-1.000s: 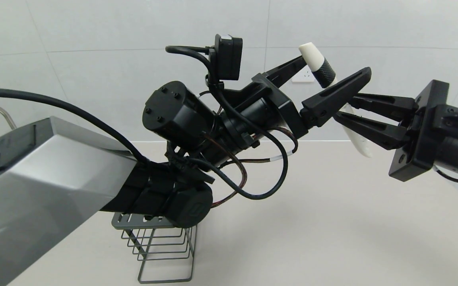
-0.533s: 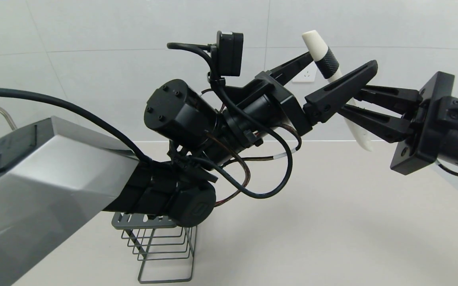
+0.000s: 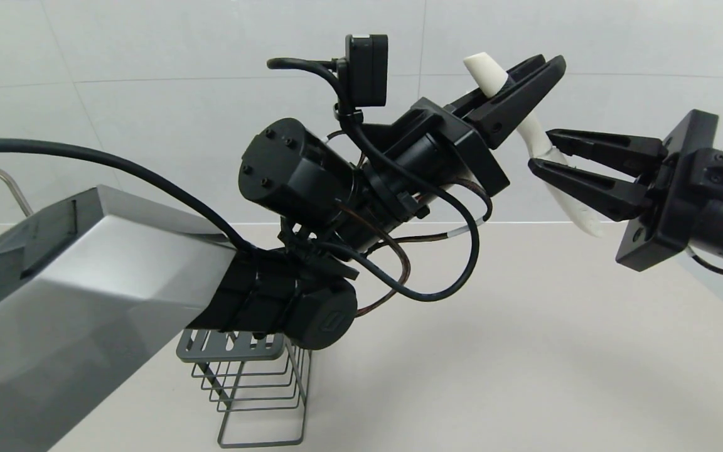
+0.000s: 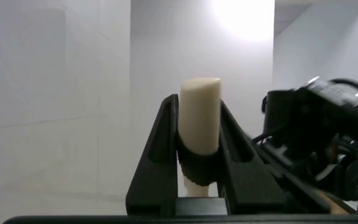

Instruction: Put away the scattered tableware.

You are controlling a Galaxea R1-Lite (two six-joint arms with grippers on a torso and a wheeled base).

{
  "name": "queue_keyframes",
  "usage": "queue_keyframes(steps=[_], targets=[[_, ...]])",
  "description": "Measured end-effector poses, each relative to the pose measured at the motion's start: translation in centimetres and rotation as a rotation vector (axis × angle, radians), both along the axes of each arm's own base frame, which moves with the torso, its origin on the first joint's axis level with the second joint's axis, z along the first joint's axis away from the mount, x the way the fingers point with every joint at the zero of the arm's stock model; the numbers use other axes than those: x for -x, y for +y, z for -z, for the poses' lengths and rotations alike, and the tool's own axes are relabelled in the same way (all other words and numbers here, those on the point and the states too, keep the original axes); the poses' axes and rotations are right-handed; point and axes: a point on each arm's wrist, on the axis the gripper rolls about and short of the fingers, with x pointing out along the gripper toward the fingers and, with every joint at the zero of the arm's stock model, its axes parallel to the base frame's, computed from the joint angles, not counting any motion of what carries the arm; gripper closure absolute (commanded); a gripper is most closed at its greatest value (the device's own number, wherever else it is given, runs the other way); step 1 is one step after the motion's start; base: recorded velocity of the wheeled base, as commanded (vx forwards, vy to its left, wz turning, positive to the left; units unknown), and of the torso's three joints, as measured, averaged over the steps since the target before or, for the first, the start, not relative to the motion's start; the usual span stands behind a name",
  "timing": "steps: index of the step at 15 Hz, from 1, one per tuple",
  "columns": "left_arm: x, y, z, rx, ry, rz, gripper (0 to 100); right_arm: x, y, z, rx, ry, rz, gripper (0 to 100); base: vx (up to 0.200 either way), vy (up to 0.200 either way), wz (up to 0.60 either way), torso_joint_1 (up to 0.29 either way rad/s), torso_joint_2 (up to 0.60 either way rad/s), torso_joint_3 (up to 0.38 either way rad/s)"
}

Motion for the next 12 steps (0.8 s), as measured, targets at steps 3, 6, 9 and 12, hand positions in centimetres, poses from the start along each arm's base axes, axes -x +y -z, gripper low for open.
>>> queue_keyframes(steps=[3, 6, 9, 12], targets=[[-0.1, -0.2, 0.4, -0.010, 0.008, -0.003, 100, 0.0, 0.1, 0.2, 0.006, 0.006, -0.027, 0, 0.000, 0.000, 0.00, 0.000, 0.00, 0.000], [-0.3, -0.1, 0.7, -0.014, 0.014, -0.012, 100, 0.2, 0.0, 1.2, 0.027, 0.027, -0.021, 0, 0.000, 0.000, 0.00, 0.000, 0.00, 0.000], [-0.7, 0.2, 1.0, -0.024, 0.019, -0.040, 100, 0.9, -0.5, 2.0, 0.041, 0.044, -0.010, 0, 0.000, 0.000, 0.00, 0.000, 0.00, 0.000], [-0.7, 0.7, 2.2, -0.059, 0.034, -0.111, 100, 3.3, -3.1, 2.9, 0.044, 0.055, 0.054, 0, 0.000, 0.000, 0.00, 0.000, 0.00, 0.000]])
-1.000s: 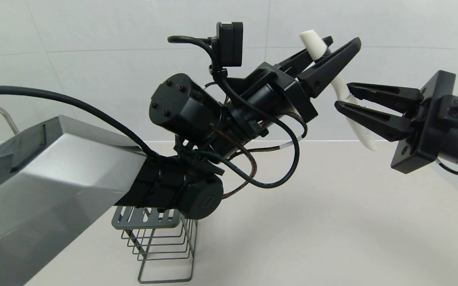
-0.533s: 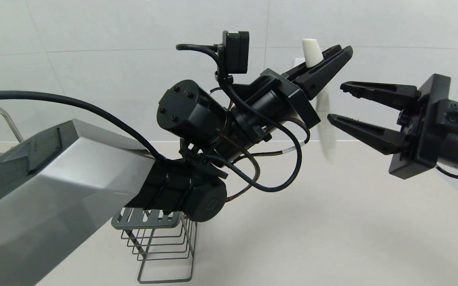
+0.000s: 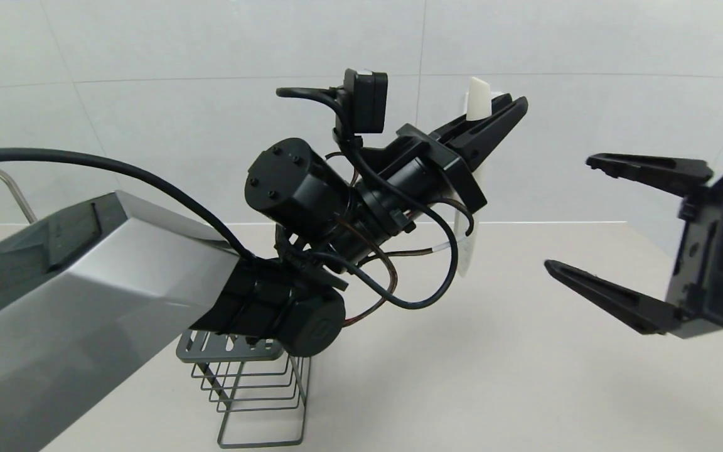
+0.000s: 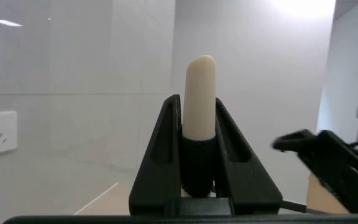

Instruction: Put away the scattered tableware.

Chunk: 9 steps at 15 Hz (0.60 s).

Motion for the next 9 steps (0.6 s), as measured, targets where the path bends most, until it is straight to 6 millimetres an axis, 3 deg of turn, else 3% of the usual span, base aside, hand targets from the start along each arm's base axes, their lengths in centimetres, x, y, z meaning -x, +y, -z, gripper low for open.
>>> queue_keyframes(steps=[1, 2, 6, 9], targets=[[0.0, 0.2, 0.2, -0.002, 0.014, -0.026, 100, 1.2, -1.2, 0.4, -0.002, -0.005, 0.034, 0, 0.000, 0.000, 0.00, 0.000, 0.00, 0.000], [0.1, 0.5, 0.4, 0.000, 0.033, -0.048, 100, 2.5, -2.3, 0.9, -0.004, -0.014, 0.072, 100, 0.000, 0.000, 0.00, 0.000, 0.00, 0.000], [-0.8, 1.7, 0.0, -0.023, 0.046, -0.111, 100, 9.9, -6.1, 3.4, -0.034, -0.112, 0.232, 100, 0.000, 0.000, 0.00, 0.000, 0.00, 0.000], [-1.3, 3.5, -1.8, -0.046, 0.025, -0.178, 100, 14.0, -7.2, 6.9, -0.060, -0.141, 0.357, 100, 0.000, 0.000, 0.00, 0.000, 0.00, 0.000]])
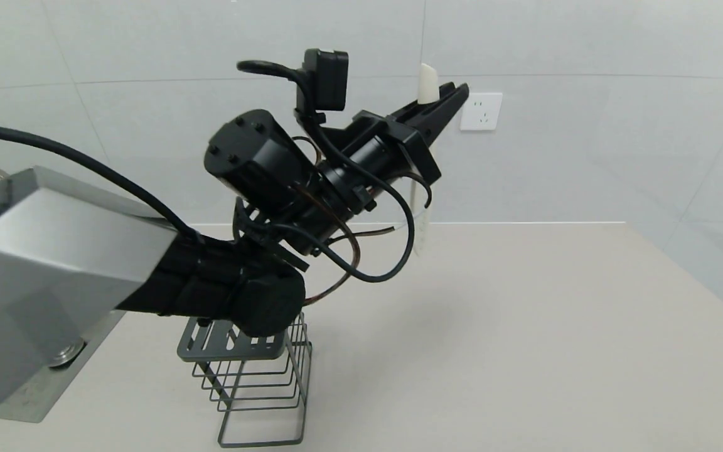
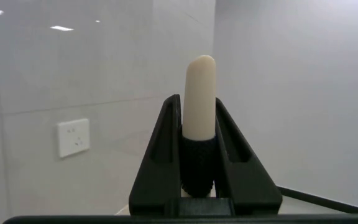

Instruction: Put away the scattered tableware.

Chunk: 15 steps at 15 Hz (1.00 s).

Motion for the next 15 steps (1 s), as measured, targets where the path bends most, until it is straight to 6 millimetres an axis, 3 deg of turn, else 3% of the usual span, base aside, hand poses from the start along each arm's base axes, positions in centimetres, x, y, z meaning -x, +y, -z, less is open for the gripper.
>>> queue_keyframes(steps=[3, 7, 10, 13, 15], targets=[[0.8, 2.7, -2.5, -0.003, -0.002, -0.098, 100, 2.4, -0.2, 3.8, -0.050, 0.083, 0.129, 100, 0.000, 0.000, 0.00, 0.000, 0.00, 0.000], [2.1, 7.2, -4.7, -0.011, 0.018, -0.198, 100, 3.3, -0.3, 7.5, -0.214, 0.336, 0.285, 100, 0.000, 0.000, 0.00, 0.000, 0.00, 0.000], [3.3, 8.9, -5.9, -0.010, 0.018, -0.219, 100, 3.4, -0.4, 7.9, -0.362, 0.396, 0.331, 100, 0.000, 0.000, 0.00, 0.000, 0.00, 0.000], [4.3, 9.7, -6.9, -0.005, 0.021, -0.232, 100, 3.5, -0.4, 8.0, -0.363, 0.393, 0.334, 100, 0.000, 0.000, 0.00, 0.000, 0.00, 0.000], [4.8, 10.2, -6.5, -0.034, 0.032, -0.250, 100, 3.5, -0.4, 8.0, -0.361, 0.392, 0.334, 100, 0.000, 0.000, 0.00, 0.000, 0.00, 0.000]])
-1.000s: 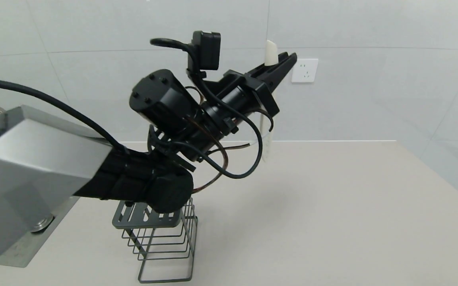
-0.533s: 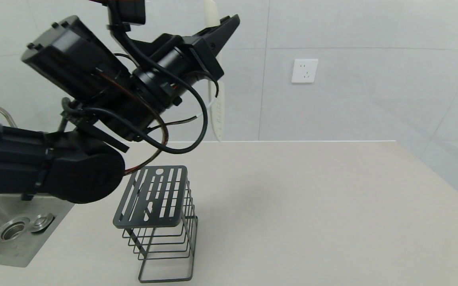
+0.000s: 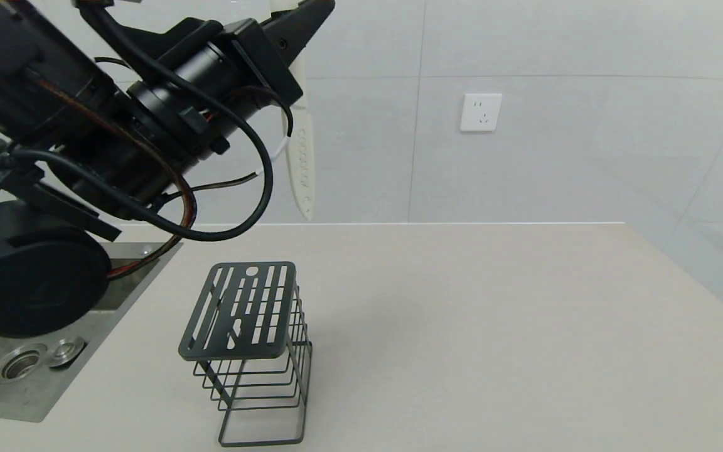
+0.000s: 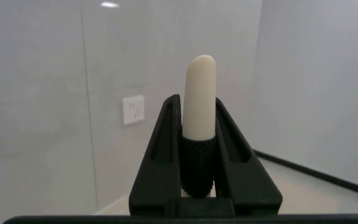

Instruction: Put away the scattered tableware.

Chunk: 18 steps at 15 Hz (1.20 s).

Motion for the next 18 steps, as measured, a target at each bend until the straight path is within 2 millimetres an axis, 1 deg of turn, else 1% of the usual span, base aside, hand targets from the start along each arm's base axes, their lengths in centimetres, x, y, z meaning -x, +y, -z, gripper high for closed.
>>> queue_keyframes(steps=[4, 7, 8, 10, 12, 15, 18], targets=[[1.6, 1.2, 2.7, -0.147, 0.106, -0.033, 100, 0.0, -0.1, 0.0, 0.012, -0.002, 0.030, 100, 0.000, 0.000, 0.00, 0.000, 0.00, 0.000], [2.5, 1.9, 3.0, -0.167, 0.142, -0.071, 100, 0.0, -0.2, 0.0, 0.016, 0.000, 0.092, 100, 0.000, 0.000, 0.00, 0.000, 0.00, 0.000], [2.6, 2.0, 3.0, -0.171, 0.142, -0.084, 100, 0.0, -0.3, 0.0, -0.006, 0.006, 0.153, 100, 0.000, 0.000, 0.00, 0.000, 0.00, 0.000], [2.8, 2.2, 2.9, -0.177, 0.119, -0.137, 100, 0.0, -0.5, 0.6, -0.092, 0.070, 0.211, 100, 0.000, 0.000, 0.00, 0.000, 0.00, 0.000], [3.0, 2.0, 2.8, -0.165, 0.125, -0.184, 100, 0.0, -0.5, 0.6, -0.101, 0.070, 0.216, 100, 0.000, 0.000, 0.00, 0.000, 0.00, 0.000], [4.0, 0.6, 2.9, -0.132, 0.165, -0.249, 100, 0.1, -0.6, 0.6, -0.104, 0.064, 0.168, 100, 0.000, 0.000, 0.00, 0.000, 0.00, 0.000], [4.0, -0.4, 3.6, -0.113, 0.207, -0.309, 100, 0.5, -0.7, 0.8, -0.144, 0.019, 0.153, 100, 0.000, 0.000, 0.00, 0.000, 0.00, 0.000]])
